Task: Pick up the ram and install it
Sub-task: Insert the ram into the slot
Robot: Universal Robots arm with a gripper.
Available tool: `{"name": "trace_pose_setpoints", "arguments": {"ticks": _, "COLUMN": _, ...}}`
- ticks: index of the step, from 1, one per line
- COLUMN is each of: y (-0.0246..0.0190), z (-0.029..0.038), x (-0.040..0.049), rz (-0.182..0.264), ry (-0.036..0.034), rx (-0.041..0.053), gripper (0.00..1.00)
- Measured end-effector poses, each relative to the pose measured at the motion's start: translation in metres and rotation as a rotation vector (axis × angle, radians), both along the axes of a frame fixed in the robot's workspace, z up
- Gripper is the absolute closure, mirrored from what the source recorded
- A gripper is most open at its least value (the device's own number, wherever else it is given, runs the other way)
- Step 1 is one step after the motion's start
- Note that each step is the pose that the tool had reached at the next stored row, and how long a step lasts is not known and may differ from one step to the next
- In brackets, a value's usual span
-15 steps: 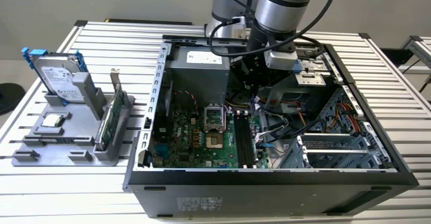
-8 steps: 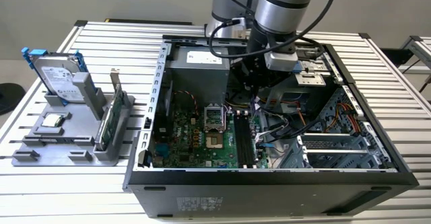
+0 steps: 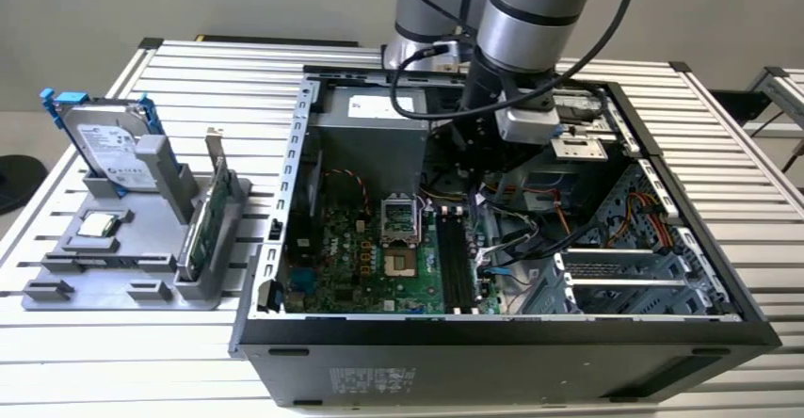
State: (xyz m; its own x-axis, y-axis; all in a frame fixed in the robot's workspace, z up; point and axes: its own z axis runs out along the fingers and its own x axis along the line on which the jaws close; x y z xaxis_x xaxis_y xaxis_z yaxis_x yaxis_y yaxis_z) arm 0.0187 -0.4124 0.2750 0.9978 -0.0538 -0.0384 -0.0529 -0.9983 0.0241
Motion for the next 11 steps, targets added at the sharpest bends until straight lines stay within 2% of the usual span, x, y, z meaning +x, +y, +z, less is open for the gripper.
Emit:
{"name": "trace_pose_setpoints", "arguments": {"ticks": 5, "y": -0.0124, "z": -0.0025, "x": 0.0, "rz": 0.0, "ry": 0.0008, "rx": -0.0043, "gripper": 1.0}}
{"name": "trace_pose_setpoints", "arguments": {"ticks": 8, "y": -0.0249, "z": -0.004, "x": 0.0, "rz": 0.0, "ry": 0.0008, "rx": -0.0045, "gripper": 1.0}}
{"name": "trace_pose_setpoints", "arguments": {"ticks": 11, "y": -0.0328, "z": -0.0082, "x": 0.0, "rz": 0.0, "ry": 0.0008, "rx": -0.0044, "gripper": 1.0}}
